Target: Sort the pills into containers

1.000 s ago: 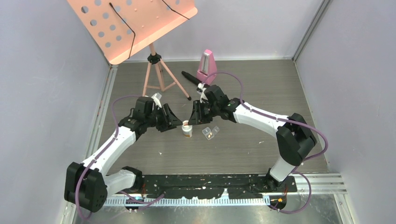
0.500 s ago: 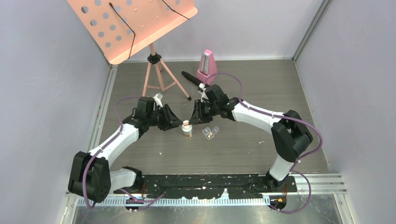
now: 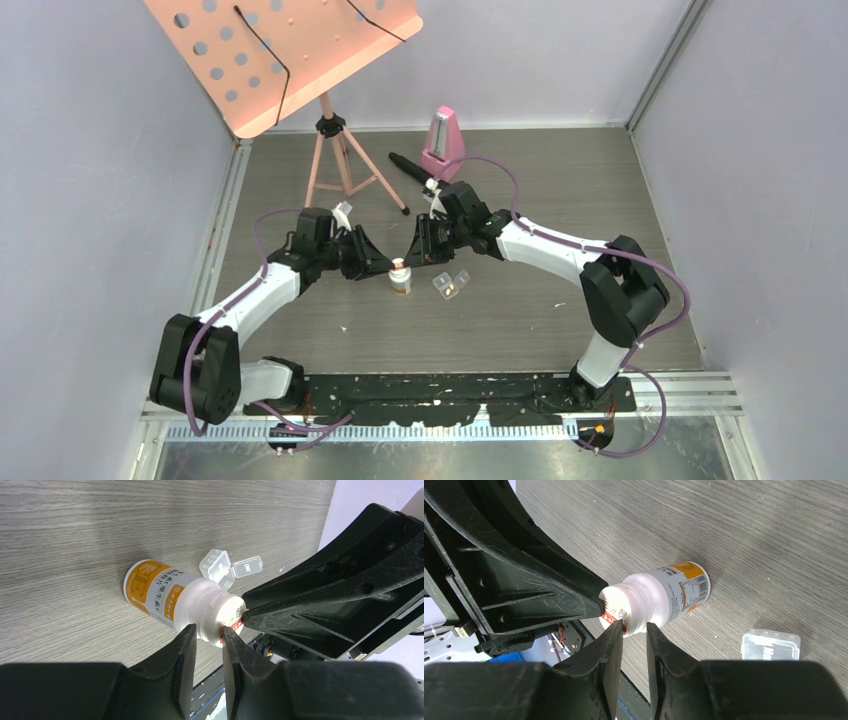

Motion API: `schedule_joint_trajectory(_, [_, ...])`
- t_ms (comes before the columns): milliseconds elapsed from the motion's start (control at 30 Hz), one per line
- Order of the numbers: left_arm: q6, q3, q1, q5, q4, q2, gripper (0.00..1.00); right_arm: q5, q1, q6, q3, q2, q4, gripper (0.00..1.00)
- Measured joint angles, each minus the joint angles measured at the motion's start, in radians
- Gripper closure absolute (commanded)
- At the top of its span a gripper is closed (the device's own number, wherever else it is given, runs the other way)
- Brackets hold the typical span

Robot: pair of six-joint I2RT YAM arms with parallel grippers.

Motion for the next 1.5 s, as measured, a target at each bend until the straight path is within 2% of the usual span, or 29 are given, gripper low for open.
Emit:
schedule_joint_trajectory(433, [0.004,-0.003,0.005,0.034,0.006,0.016,0.72,-0.043,-0.007,0.012,-0.041,0.003,0.073,0.68])
schedule_joint_trajectory(667, [0.008,-0.003,0.01,0.053,0.016,0.035,0.7,-0.069,-0.01,0.047,-0.072,0.016,0.142,0.59])
schedule_joint_trajectory(833, [0.013,-0.003,0.013,0.064,0.019,0.042,0.7,-0.087,-0.014,0.082,-0.1,0.022,0.193,0.58])
schedule_joint_trajectory(1033, [0.025,-0.003,0.014,0.067,0.018,0.042,0.74,-0.121,-0.026,0.154,-0.171,0.021,0.329,0.74])
schedule_joint_trajectory(1233, [0.026,-0.003,0.017,0.067,0.017,0.042,0.81,-0.135,-0.033,0.224,-0.232,0.021,0.454,0.8])
schedule_joint_trajectory(1467, [0.026,-0.007,0.019,0.066,0.023,0.042,1.0,-0.135,-0.033,0.267,-0.269,0.026,0.543,0.94])
schedule_joint_trajectory(1500, [0.026,-0.007,0.018,0.064,0.023,0.042,1.0,-0.134,-0.033,0.27,-0.271,0.026,0.547,0.94])
